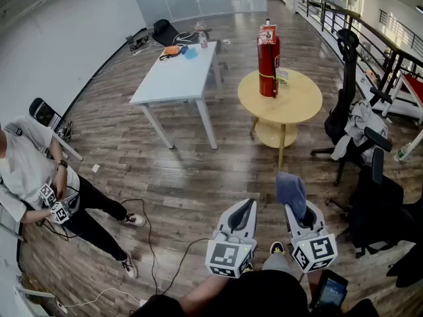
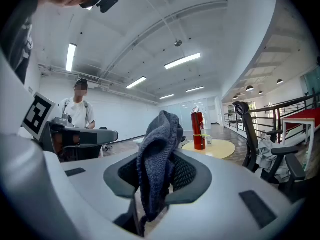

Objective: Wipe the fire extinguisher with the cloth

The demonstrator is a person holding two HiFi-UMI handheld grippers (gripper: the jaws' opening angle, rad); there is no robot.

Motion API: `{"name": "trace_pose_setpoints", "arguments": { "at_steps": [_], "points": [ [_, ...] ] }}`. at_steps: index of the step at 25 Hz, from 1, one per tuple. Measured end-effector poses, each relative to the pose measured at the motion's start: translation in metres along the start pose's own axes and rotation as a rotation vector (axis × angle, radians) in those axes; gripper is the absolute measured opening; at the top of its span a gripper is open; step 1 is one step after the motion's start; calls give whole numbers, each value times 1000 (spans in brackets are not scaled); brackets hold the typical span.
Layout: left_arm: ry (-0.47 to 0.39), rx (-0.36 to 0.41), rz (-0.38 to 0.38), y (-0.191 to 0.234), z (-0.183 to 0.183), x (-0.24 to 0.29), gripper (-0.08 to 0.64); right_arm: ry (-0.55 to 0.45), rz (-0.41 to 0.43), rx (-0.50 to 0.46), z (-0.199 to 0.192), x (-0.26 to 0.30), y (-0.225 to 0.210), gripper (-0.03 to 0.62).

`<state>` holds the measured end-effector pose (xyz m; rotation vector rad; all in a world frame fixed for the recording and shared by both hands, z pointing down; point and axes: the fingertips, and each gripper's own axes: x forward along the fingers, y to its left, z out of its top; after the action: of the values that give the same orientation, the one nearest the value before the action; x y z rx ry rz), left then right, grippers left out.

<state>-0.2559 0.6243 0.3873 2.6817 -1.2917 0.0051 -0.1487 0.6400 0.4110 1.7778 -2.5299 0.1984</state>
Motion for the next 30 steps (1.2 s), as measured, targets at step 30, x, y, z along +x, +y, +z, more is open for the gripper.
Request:
{"name": "trace_pose_setpoints", "arguments": {
  "at_steps": [30],
  "points": [
    [33,-2,9,78,4,173,25,-43,74,118,16,145,-105,115]
  ]
}}
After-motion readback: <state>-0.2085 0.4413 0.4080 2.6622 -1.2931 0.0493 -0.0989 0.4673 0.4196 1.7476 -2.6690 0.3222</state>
